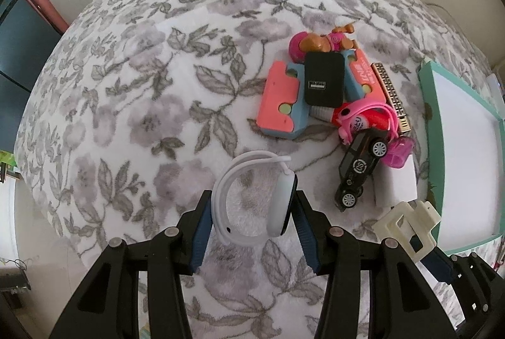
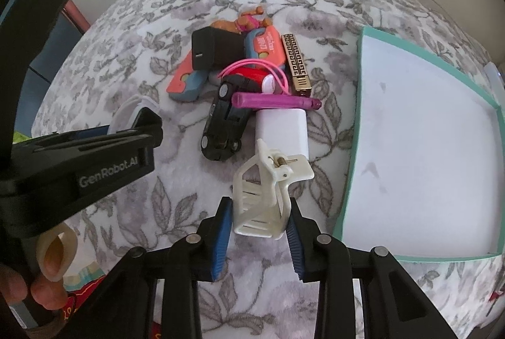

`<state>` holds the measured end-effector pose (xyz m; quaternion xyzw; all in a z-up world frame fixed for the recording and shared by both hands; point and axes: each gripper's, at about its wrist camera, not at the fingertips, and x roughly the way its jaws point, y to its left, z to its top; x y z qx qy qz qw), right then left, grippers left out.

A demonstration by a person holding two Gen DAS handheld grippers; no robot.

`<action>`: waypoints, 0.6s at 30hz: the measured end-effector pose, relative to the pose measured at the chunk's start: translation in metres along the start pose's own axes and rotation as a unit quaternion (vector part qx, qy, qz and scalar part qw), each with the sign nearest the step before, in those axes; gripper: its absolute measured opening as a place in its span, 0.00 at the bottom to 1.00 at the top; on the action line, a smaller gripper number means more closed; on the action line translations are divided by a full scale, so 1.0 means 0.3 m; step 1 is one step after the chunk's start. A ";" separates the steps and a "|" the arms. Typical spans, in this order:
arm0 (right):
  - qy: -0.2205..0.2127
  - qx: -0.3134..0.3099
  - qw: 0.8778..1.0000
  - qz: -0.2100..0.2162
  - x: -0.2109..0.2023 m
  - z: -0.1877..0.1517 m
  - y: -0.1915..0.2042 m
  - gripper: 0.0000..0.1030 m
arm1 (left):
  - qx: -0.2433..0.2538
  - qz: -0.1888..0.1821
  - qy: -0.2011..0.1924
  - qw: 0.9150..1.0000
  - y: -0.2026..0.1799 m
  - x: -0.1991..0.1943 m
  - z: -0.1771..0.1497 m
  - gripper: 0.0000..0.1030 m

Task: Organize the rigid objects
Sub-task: 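Carry the clip in the right gripper while the left carries the watch over the tray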

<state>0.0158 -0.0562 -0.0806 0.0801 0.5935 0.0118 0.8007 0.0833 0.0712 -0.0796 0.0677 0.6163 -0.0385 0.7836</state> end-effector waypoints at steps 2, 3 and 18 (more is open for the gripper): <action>-0.004 0.003 1.000 0.002 -0.015 -0.009 -0.011 0.34 | -0.001 0.000 -0.003 1.000 -0.001 -0.016 0.002 0.50; -0.007 0.004 1.000 0.002 -0.019 -0.008 -0.010 0.34 | -0.001 0.000 -0.005 1.000 0.001 -0.026 0.001 0.50; -0.043 0.026 0.999 0.021 -0.083 0.006 -0.038 0.33 | 0.000 -0.008 -0.035 0.999 -0.050 -0.110 0.019 0.50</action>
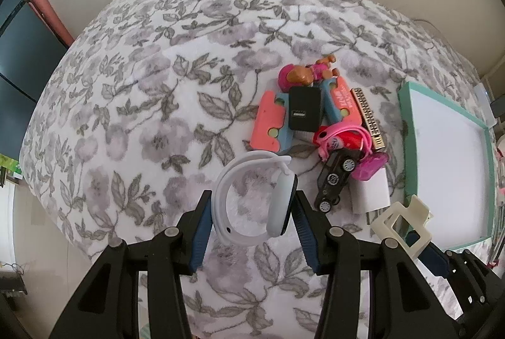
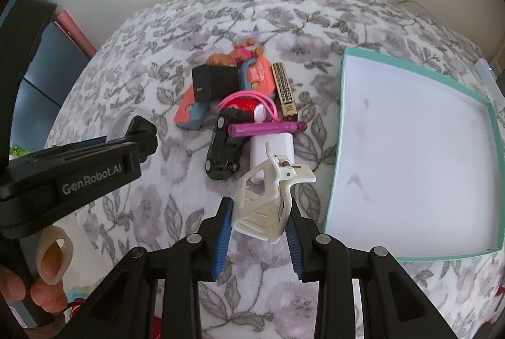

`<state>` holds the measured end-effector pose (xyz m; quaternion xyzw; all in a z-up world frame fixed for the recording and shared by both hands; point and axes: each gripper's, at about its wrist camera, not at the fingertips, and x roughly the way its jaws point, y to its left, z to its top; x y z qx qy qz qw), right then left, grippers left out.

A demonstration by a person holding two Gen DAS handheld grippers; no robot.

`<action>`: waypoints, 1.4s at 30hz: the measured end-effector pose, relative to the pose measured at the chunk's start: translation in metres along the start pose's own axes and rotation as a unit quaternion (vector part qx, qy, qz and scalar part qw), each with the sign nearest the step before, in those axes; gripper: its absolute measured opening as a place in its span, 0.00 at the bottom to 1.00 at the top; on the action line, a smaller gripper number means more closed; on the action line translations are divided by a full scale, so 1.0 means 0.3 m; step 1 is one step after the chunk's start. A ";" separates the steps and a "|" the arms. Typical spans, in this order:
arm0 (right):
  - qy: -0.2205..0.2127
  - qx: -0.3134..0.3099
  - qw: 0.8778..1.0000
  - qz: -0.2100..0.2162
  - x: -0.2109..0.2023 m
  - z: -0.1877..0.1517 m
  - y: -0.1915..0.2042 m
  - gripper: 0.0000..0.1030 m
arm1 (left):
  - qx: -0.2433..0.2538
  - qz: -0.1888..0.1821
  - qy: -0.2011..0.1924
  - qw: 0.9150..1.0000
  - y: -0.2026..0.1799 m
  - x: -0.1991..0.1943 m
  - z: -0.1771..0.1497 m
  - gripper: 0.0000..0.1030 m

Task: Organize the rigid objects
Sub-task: 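Carry the clip in the right gripper while the left carries the watch over the tray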

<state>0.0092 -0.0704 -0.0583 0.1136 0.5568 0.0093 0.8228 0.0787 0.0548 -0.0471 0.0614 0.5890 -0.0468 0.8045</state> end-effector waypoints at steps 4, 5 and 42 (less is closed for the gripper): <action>-0.010 0.008 1.000 0.007 -0.023 0.009 -0.013 0.33 | 0.003 -0.001 -0.009 1.000 -0.018 -0.031 0.012 0.50; -0.014 0.010 1.000 0.008 -0.029 0.012 -0.018 0.33 | 0.004 -0.003 -0.011 1.000 -0.026 -0.041 0.019 0.50; -0.129 0.227 0.951 -0.167 -0.219 0.088 -0.702 0.33 | 0.103 -0.059 -0.045 0.992 -0.696 -0.049 0.187 0.50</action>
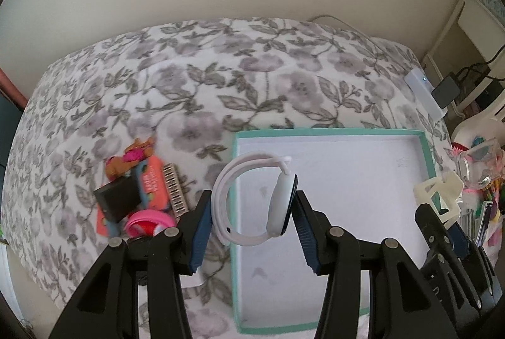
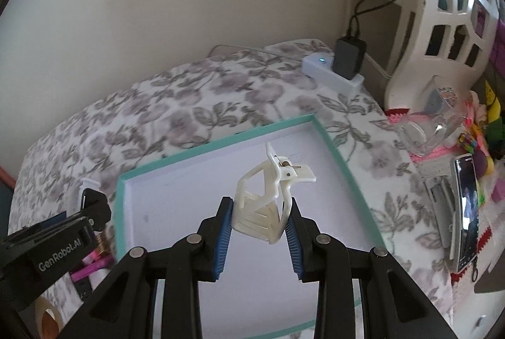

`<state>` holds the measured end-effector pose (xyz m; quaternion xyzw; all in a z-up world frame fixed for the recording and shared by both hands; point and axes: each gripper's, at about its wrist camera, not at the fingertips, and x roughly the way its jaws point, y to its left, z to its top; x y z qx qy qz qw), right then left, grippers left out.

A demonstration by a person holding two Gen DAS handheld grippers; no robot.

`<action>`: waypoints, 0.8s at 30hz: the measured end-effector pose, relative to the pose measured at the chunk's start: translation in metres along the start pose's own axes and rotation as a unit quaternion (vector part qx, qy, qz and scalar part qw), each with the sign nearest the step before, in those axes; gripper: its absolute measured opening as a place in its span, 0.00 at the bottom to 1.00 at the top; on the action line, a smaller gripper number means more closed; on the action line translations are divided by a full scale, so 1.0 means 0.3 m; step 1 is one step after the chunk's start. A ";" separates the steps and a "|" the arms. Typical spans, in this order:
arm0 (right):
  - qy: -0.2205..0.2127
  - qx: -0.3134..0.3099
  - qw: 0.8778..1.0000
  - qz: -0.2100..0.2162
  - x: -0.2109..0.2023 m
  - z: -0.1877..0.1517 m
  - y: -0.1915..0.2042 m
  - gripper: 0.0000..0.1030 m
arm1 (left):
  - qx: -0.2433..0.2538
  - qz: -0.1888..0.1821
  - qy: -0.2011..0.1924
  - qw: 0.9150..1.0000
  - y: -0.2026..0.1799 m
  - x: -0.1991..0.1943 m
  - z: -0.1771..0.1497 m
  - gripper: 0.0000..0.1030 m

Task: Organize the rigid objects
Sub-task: 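Carry the clip in the right gripper while the left carries the watch over the tray, then open the left gripper to drop the watch while the right releases the clip in the tray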

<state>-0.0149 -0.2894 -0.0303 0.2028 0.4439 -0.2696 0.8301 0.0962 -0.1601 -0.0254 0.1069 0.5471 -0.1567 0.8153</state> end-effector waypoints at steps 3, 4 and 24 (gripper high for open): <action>0.006 0.002 1.000 -0.010 0.031 0.009 -0.019 0.33 | 0.007 -0.001 0.002 1.000 -0.030 0.024 0.011 0.50; 0.007 0.003 1.000 -0.016 0.042 0.011 -0.026 0.33 | 0.007 -0.002 0.004 1.000 -0.036 0.032 0.014 0.50; 0.036 0.008 0.998 -0.050 0.167 0.018 -0.097 0.34 | 0.017 -0.004 0.042 0.999 -0.080 0.211 0.002 0.50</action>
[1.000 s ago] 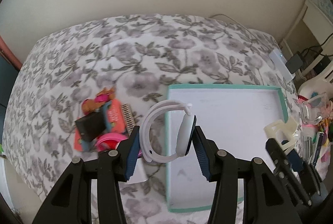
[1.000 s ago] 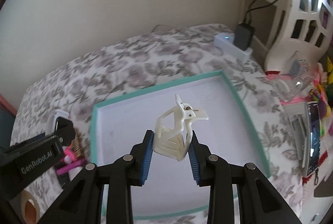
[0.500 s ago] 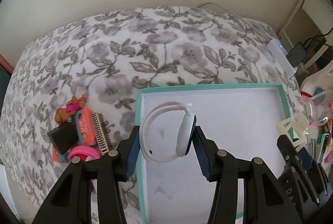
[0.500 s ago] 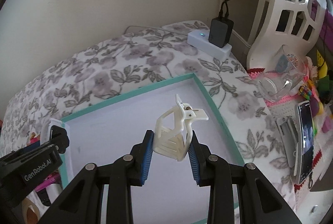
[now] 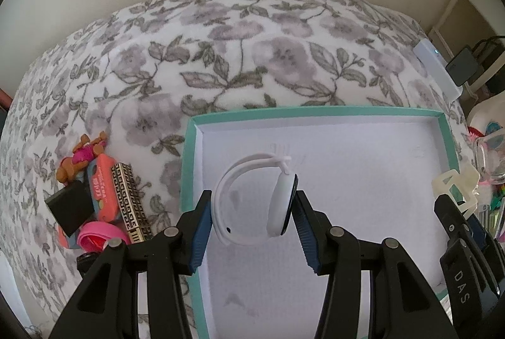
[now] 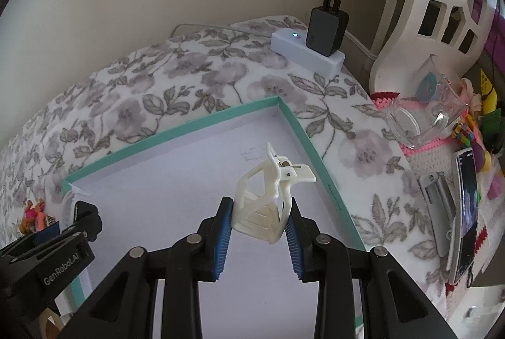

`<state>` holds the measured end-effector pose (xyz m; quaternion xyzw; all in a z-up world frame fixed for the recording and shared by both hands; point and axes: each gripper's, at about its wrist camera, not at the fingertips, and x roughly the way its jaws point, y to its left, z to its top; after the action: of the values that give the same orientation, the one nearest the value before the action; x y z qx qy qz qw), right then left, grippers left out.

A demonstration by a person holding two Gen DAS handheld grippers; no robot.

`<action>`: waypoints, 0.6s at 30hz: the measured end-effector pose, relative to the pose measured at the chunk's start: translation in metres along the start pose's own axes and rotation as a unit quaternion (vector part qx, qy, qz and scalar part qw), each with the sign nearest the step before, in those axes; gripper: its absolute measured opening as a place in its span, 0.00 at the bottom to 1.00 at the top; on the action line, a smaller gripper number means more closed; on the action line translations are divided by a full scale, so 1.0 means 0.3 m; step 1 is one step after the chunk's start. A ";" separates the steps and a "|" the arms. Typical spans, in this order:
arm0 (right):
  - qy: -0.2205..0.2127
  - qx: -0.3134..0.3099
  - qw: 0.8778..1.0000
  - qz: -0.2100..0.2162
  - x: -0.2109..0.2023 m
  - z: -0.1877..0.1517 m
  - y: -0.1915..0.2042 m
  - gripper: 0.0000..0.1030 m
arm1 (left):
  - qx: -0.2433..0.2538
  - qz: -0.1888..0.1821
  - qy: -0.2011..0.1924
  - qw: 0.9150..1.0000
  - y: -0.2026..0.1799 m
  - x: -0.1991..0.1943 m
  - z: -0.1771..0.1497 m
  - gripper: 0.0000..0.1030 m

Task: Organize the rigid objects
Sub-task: 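Open the left gripper to drop the watch while the right releases the clip in the tray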

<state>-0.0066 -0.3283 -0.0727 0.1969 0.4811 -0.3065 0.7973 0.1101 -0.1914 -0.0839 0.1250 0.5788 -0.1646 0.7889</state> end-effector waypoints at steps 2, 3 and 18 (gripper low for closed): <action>0.001 -0.001 1.000 0.001 0.000 0.000 0.001 0.34 | 0.001 -0.001 0.001 1.000 0.000 0.005 -0.004 0.50; 0.001 -0.003 1.000 0.000 0.000 -0.002 0.003 0.33 | 0.003 -0.001 0.001 1.000 -0.001 0.006 -0.006 0.51; 0.014 -0.015 1.000 -0.002 0.017 -0.019 0.020 0.34 | -0.004 0.000 0.004 1.000 0.006 0.004 -0.014 0.63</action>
<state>-0.0045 -0.3219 -0.0797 0.1886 0.4975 -0.2978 0.7926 0.1076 -0.1882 -0.0862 0.1222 0.5823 -0.1620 0.7872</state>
